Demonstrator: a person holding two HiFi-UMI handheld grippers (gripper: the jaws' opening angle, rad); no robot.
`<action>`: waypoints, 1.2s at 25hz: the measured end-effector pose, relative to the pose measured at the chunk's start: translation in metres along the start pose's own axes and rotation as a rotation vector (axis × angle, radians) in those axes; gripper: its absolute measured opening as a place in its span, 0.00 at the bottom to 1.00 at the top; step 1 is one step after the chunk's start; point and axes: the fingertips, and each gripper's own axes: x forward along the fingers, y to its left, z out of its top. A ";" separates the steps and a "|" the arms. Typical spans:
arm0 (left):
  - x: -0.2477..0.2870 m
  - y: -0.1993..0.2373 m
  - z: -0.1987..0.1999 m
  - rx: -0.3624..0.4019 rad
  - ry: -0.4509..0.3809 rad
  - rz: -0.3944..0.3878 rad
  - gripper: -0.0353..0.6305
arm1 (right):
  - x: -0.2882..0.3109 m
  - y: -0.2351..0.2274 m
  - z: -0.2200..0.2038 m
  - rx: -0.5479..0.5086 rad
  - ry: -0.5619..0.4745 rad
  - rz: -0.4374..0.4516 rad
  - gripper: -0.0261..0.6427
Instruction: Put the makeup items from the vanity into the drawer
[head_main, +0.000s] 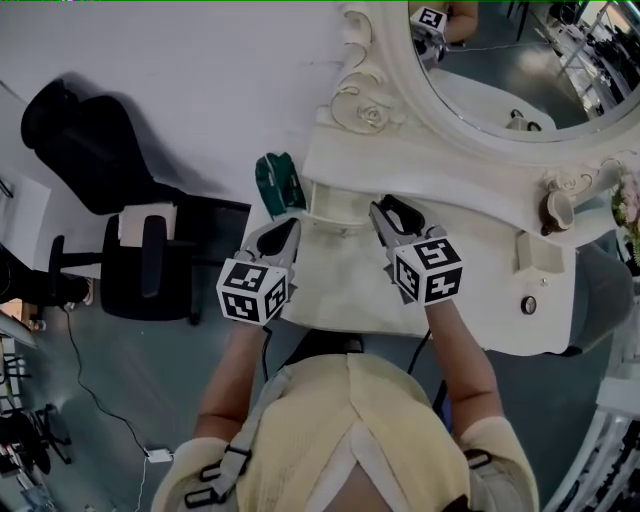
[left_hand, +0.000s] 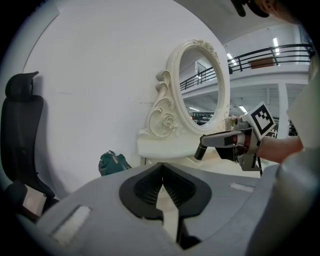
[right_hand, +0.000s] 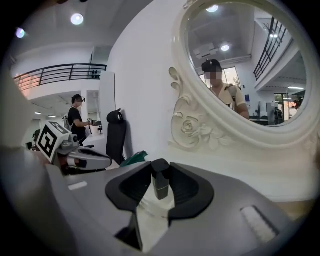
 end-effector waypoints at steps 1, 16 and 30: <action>0.000 0.004 0.001 -0.002 -0.003 0.003 0.06 | 0.008 0.006 0.001 -0.009 -0.001 0.014 0.22; -0.006 0.035 -0.005 -0.053 -0.020 -0.002 0.06 | 0.086 0.049 -0.027 -0.167 0.204 0.090 0.22; 0.005 0.041 -0.009 -0.079 -0.017 -0.033 0.06 | 0.095 0.051 -0.053 -0.228 0.444 0.094 0.22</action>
